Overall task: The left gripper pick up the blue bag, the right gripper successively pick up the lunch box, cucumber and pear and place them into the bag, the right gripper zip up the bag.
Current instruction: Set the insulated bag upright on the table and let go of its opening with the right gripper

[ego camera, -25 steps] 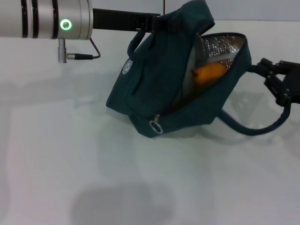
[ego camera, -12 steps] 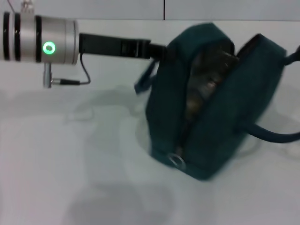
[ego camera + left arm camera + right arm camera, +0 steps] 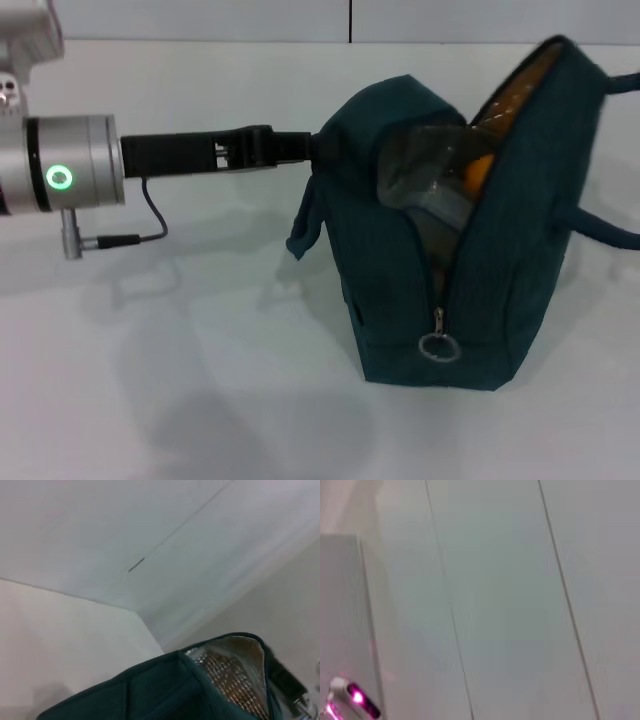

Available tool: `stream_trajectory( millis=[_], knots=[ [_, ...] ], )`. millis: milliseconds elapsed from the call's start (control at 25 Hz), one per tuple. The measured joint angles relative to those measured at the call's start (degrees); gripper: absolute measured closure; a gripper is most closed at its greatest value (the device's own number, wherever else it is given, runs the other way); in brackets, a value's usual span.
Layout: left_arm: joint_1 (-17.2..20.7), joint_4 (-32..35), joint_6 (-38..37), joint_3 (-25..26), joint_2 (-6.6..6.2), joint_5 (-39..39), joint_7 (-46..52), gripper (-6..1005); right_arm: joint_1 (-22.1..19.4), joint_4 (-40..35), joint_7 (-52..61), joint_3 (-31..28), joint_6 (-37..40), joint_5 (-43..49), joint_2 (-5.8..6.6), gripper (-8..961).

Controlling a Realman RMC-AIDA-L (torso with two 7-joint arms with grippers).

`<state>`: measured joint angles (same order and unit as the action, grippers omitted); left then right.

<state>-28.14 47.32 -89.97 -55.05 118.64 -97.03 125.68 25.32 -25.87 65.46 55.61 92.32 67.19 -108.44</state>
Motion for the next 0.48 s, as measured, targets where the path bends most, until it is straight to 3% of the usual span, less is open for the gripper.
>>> stream_trajectory(
  millis=[240, 480],
  knots=[
    [-1.87, -5.79, 0.21, 0.92, 0.54, 0.01, -4.72, 937, 2.25, 0.14, 2.94, 0.22, -0.98, 6.02, -1.12, 936],
    [-1.90, -6.01, 0.45, 0.92, 0.64, -0.12, -6.16, 938, 2.06, -0.16, 3.96, -0.48, 2.14, 6.67, -1.30, 901]
  ],
)
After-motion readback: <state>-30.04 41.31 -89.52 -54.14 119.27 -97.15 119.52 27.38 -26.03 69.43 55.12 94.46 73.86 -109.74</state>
